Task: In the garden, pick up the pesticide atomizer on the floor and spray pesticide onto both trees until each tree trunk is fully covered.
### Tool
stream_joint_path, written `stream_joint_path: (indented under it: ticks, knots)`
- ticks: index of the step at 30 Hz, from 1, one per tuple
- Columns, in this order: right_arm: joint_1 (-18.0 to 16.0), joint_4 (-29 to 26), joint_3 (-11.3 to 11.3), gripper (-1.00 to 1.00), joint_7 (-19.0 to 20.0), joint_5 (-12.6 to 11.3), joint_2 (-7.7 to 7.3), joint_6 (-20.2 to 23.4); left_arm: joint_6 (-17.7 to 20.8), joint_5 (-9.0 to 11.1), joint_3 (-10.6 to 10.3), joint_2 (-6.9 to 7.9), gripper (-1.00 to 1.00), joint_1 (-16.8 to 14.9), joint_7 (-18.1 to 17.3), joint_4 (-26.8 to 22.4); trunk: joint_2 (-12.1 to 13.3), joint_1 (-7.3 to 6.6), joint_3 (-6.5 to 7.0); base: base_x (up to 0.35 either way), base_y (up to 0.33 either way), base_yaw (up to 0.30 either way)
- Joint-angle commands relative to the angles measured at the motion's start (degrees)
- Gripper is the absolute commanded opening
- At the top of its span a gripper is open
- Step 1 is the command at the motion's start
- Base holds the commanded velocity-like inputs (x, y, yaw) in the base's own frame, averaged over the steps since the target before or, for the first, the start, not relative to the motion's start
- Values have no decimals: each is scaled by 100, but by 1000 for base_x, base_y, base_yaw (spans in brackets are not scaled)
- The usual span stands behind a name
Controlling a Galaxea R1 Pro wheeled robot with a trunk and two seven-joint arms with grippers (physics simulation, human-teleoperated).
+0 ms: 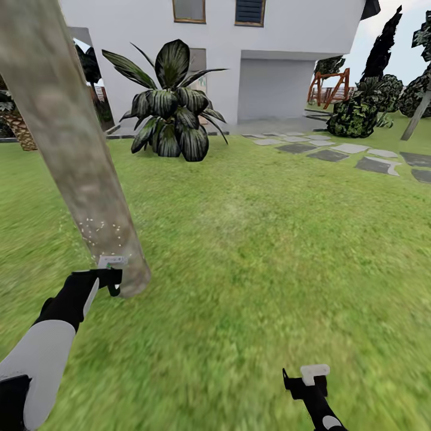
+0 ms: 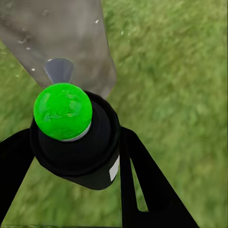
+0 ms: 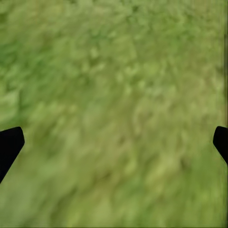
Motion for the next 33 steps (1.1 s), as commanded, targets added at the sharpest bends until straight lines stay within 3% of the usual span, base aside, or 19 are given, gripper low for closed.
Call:
stream_joint_path:
  ticks: [1, 4, 9, 12, 15, 18, 27, 30, 31, 33]
  knots:
    - [-5, 10, -32, 100, -28, 60, 0, -22, 23, -48, 70, 22, -100, -2, -57, 54, -2, 2, -5, 241, -195, 0]
    - [-5, 6, -32, 100, -37, 53, -7, -22, -12, -58, 113, 70, -100, 1, -61, 221, -2, 2, -5, 241, -195, 0]
    - [-5, 5, -32, 100, -40, 54, 0, -22, -23, -56, 116, 8, -100, 1, -46, 243, -2, 2, -5, 241, -195, 34]
    - [-5, 12, -32, 100, -40, 59, 0, -22, -24, -59, 171, 66, -100, 64, -49, 247, -2, 2, -5, 241, -195, 235]
    - [-5, 14, -32, 100, -36, 60, 0, -22, -60, -65, 430, 187, -100, 342, -57, 242, -2, 2, -5, 241, -195, 271]
    - [-5, 14, -32, 100, -38, 60, 0, -21, -70, -61, 489, 276, -100, 463, -59, 245, -2, 2, -5, 241, -195, 276]
    - [-5, 14, -32, 100, -31, 60, 0, -22, -77, -22, 496, 111, -100, 484, -52, 252, -2, 2, -5, 241, -193, 277]
    - [-5, 14, -32, 100, -31, 60, 0, -22, -108, -39, 510, 46, -100, 503, -51, 532, -2, 2, -5, 152, -225, 262]
    - [-5, 14, -32, 100, -31, 60, 0, -22, -194, -40, 512, 46, -100, 523, -50, 620, -2, 2, -5, 57, -255, 230]
    - [-5, 14, -32, 100, -31, 60, 0, -22, -726, -45, 533, 39, -100, 586, 29, 882, -2, 2, -5, 21, -266, 97]
